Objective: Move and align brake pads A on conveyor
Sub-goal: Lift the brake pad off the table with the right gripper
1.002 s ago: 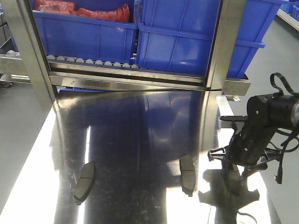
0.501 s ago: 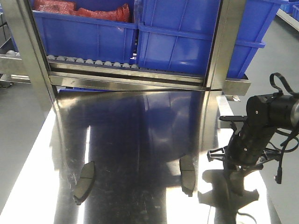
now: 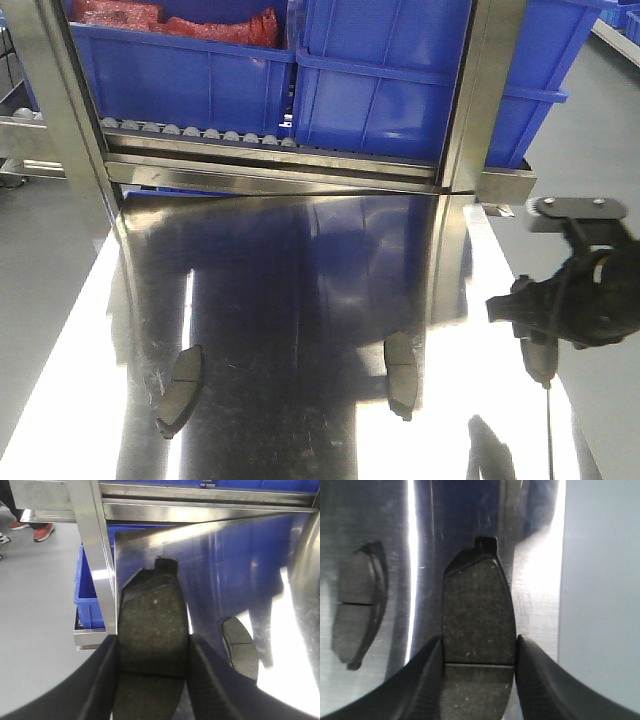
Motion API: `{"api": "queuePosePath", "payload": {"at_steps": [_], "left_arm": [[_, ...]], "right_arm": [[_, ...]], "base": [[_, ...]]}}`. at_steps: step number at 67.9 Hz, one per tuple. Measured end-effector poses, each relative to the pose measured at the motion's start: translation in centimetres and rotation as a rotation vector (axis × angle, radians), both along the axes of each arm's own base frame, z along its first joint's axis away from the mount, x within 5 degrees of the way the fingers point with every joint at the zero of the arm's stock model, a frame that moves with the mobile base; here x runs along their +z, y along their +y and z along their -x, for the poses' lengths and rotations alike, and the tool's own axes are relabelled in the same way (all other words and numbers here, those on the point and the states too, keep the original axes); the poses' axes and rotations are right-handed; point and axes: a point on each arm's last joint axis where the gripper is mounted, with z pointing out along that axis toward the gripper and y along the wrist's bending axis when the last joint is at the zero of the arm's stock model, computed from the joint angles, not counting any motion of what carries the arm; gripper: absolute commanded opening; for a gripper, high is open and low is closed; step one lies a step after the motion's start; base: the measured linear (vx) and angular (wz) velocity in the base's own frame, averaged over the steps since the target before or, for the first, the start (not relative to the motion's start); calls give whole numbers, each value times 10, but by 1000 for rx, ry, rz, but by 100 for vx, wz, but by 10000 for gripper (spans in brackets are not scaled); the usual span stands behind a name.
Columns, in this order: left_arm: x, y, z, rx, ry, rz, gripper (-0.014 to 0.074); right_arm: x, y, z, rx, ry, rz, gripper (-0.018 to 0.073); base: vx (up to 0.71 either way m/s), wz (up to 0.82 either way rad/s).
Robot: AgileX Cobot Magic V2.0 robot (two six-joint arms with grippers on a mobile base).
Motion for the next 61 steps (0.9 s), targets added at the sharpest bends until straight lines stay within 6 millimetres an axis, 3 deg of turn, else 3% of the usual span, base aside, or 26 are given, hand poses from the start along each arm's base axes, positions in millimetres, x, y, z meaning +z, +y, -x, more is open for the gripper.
{"api": "queuePosePath", "payload": {"at_steps": [11,27,44,61], "left_arm": [[0,0,0,0,0,0,-6],[0,0,0,0,0,0,-6],[0,0,0,0,0,0,-6],[0,0,0,0,0,0,-6]], "right_arm": [[28,-6,39,28,-136,-6,-7],[48,-16,97,51,-339,-19,-7],[49,-26,161,61,-550,-41,-7],[42,-31,195,67,-720,-70,-7]], "base": [[0,0],[0,0],[0,0],[0,0]]}}
